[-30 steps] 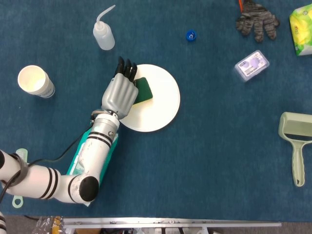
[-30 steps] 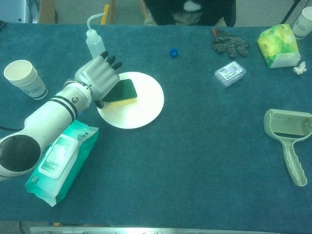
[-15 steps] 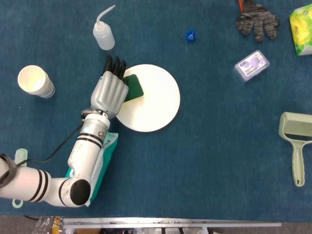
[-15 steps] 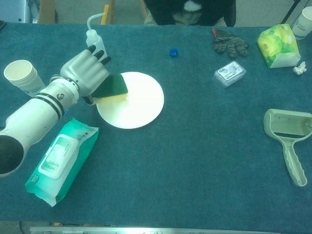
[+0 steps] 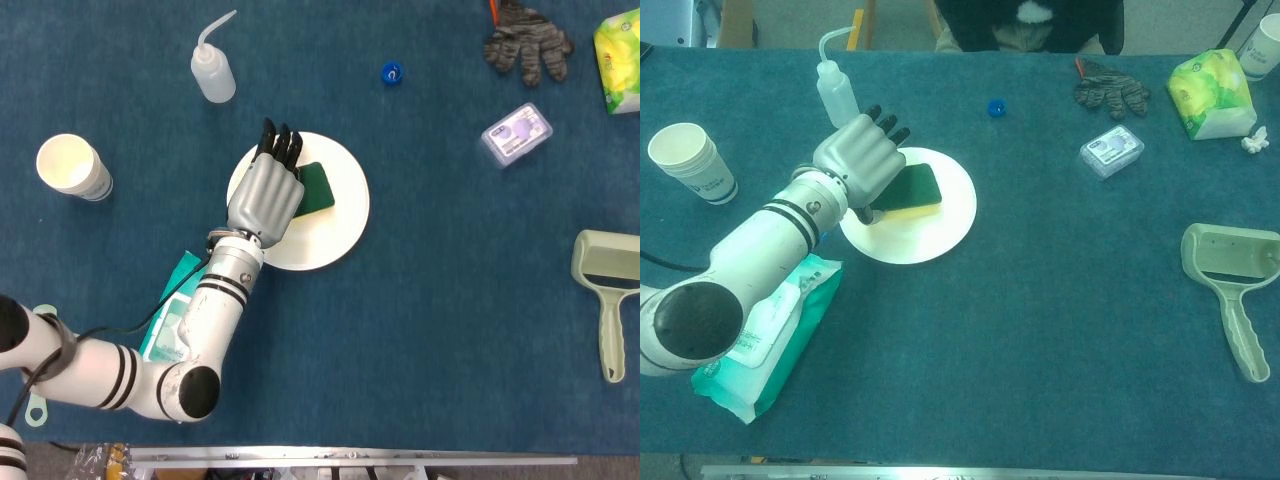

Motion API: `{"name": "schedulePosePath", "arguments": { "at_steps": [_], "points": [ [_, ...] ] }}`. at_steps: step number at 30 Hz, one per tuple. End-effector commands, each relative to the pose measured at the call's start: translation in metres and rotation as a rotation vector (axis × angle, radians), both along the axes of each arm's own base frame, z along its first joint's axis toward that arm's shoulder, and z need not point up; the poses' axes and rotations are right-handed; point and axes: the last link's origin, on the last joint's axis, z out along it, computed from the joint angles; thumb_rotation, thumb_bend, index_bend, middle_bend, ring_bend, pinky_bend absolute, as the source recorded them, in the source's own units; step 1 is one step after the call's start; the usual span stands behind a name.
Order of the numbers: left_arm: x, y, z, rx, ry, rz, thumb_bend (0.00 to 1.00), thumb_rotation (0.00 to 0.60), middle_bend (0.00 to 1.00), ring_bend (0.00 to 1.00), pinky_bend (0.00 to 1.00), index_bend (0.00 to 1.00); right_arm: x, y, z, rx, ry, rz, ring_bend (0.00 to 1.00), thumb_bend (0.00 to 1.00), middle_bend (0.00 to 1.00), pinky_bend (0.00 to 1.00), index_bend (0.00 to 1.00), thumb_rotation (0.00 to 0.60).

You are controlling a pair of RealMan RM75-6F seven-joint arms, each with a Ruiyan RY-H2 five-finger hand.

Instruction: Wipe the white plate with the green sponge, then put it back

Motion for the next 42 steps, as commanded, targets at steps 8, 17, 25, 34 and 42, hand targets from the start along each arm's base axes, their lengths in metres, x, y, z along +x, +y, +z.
{"name": "schedulePosePath", "arguments": {
  "at_steps": [8,17,25,34,42],
  "points": [
    [-0.009,0.002,-0.003,0.009,0.065,-0.018,0.25,0.357,0.05,0.0,0.02,0.45,0.001,-0.001,-0.001,0.002,-0.001,0.004,0.24,0.39,0.39,0.45,0.39,0.6],
    [-0.018,0.001,0.0,0.021,0.095,-0.018,0.25,0.366,0.05,0.0,0.02,0.46,0.001,-0.001,-0.001,0.001,0.0,0.004,0.24,0.39,0.39,0.45,0.39,0.6],
    [-0.03,0.003,0.013,0.054,0.112,-0.004,0.25,0.365,0.05,0.0,0.02,0.46,0.004,-0.001,-0.002,0.002,-0.003,0.011,0.24,0.39,0.39,0.45,0.39,0.6],
    [-0.015,0.004,0.028,0.074,0.047,-0.01,0.25,0.365,0.05,0.0,0.02,0.46,0.005,-0.001,-0.004,0.008,-0.009,0.02,0.24,0.39,0.39,0.45,0.39,0.6],
    [-0.002,-0.003,0.007,0.023,0.051,-0.043,0.25,0.364,0.05,0.0,0.02,0.46,0.001,0.0,-0.001,-0.003,-0.004,0.006,0.24,0.39,0.39,0.45,0.39,0.6]
  ]
}}
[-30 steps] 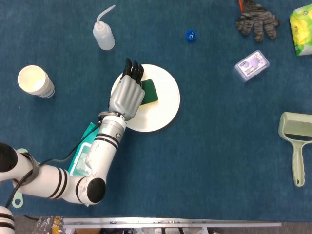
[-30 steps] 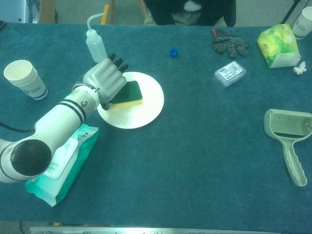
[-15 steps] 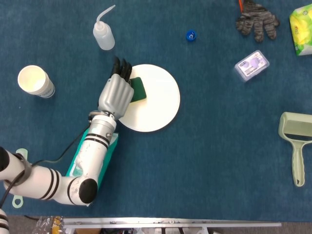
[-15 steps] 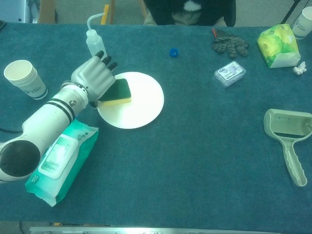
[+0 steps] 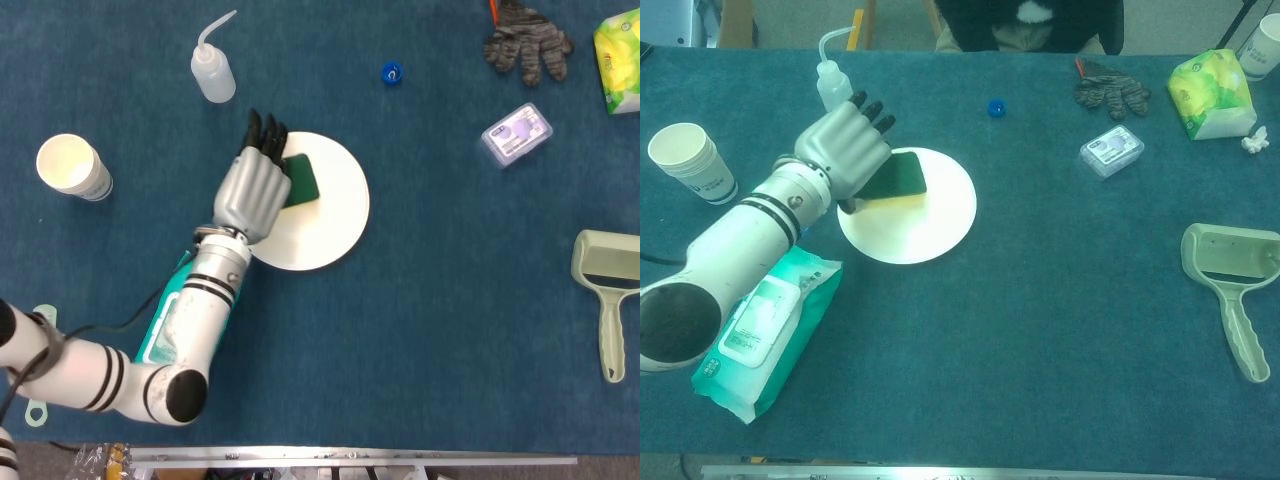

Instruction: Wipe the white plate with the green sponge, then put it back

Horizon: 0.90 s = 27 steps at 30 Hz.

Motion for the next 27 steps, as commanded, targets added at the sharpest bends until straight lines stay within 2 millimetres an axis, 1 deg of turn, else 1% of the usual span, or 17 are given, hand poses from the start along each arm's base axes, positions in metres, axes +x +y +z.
{"name": "schedulePosePath", "arguments": {
  "at_steps": [1,6,11,17,23,27],
  "points": [
    [0.003,-0.002,-0.009,-0.02,0.007,-0.007,0.25,0.365,0.05,0.0,0.02,0.46,-0.002,0.001,0.001,-0.003,0.002,-0.005,0.24,0.39,0.39,0.45,0.39,0.6],
    [-0.001,-0.003,-0.018,-0.025,0.029,-0.012,0.25,0.367,0.05,0.0,0.02,0.46,-0.004,0.001,0.003,-0.006,0.004,-0.013,0.24,0.39,0.39,0.45,0.39,0.6],
    [-0.007,-0.001,-0.019,-0.01,0.063,-0.015,0.25,0.367,0.05,0.0,0.02,0.46,-0.005,0.001,0.002,-0.002,0.001,-0.014,0.24,0.39,0.39,0.45,0.39,0.6],
    [-0.014,0.002,-0.013,0.007,0.098,-0.007,0.25,0.369,0.05,0.0,0.02,0.46,-0.004,0.0,0.001,-0.001,0.001,-0.01,0.24,0.39,0.39,0.45,0.39,0.6],
    [-0.027,0.002,-0.008,0.015,0.128,0.01,0.25,0.374,0.05,0.0,0.02,0.46,-0.003,0.001,0.002,-0.006,0.001,-0.007,0.24,0.39,0.39,0.45,0.39,0.6],
    [-0.035,0.002,-0.001,0.03,0.14,0.019,0.25,0.378,0.05,0.0,0.02,0.46,-0.002,0.002,0.002,-0.005,-0.001,-0.002,0.24,0.39,0.39,0.45,0.39,0.6]
  ]
}}
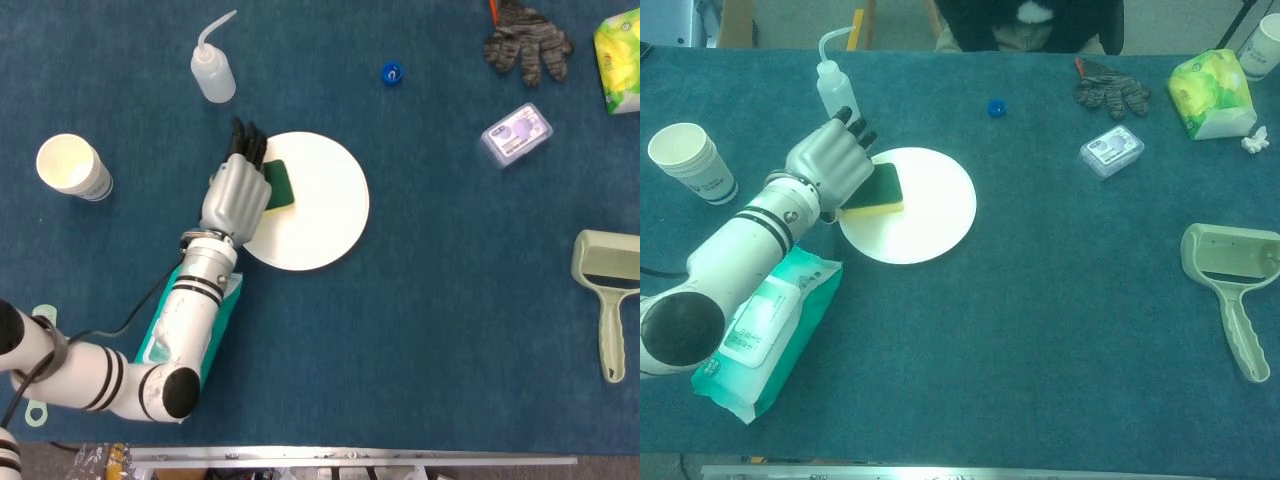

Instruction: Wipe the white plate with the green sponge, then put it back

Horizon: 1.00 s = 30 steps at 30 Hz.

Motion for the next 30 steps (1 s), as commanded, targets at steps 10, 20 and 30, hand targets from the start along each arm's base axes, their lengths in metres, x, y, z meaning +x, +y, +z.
{"name": "schedulePosePath", "arguments": {
  "at_steps": [10,20,30],
  "points": [
    [-0.008,0.002,0.029,0.063,-0.013,0.014,0.25,0.381,0.05,0.0,0.02,0.46,0.004,-0.001,-0.003,0.011,-0.006,0.018,0.24,0.39,0.39,0.45,0.39,0.6],
    [0.013,-0.006,0.005,0.001,-0.052,-0.018,0.25,0.379,0.05,0.0,0.02,0.46,0.001,0.0,0.0,0.003,-0.004,0.006,0.24,0.39,0.39,0.45,0.39,0.6],
    [0.01,-0.004,-0.003,0.021,-0.035,-0.015,0.25,0.378,0.06,0.0,0.02,0.46,-0.001,0.002,0.001,-0.001,-0.004,-0.002,0.24,0.39,0.39,0.45,0.39,0.6]
  ]
}}
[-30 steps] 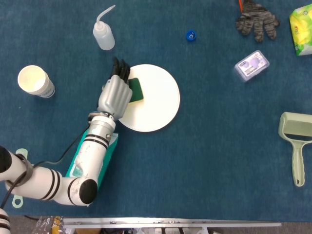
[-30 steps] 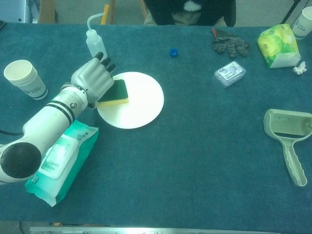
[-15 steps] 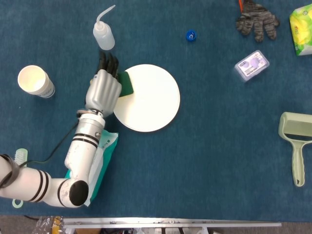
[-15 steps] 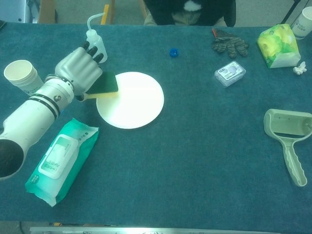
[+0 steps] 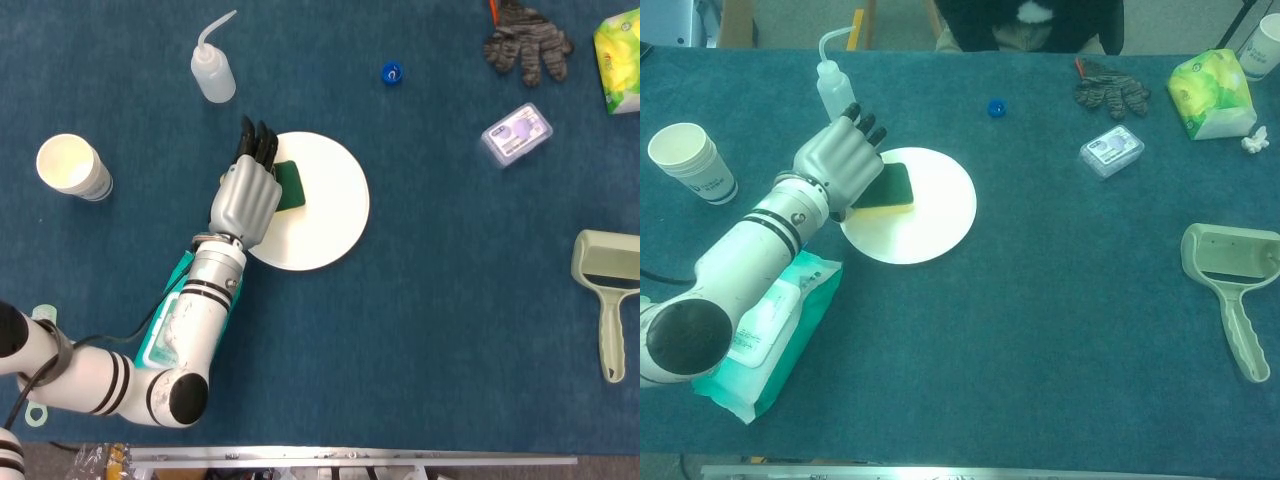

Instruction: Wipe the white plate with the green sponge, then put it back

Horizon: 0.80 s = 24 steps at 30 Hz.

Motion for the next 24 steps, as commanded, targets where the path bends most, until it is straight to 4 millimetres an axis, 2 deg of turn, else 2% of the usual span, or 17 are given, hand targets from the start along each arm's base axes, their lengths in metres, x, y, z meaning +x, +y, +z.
{"name": "schedulePosePath", "arguments": {
  "at_steps": [1,10,24],
  "points": [
    [-0.004,0.001,0.002,0.012,0.014,0.002,0.25,0.379,0.06,0.0,0.02,0.46,0.0,0.0,0.0,0.001,0.0,0.0,0.24,0.39,0.39,0.45,0.39,0.6],
    [-0.023,0.002,0.017,0.047,0.008,0.051,0.25,0.38,0.06,0.0,0.02,0.46,0.003,0.0,-0.001,0.001,-0.006,0.014,0.24,0.39,0.39,0.45,0.39,0.6],
    [-0.053,-0.01,0.066,0.118,-0.116,0.118,0.25,0.38,0.06,0.0,0.02,0.46,0.007,-0.001,-0.003,0.009,-0.01,0.028,0.24,0.39,0.39,0.45,0.39,0.6]
  ]
}}
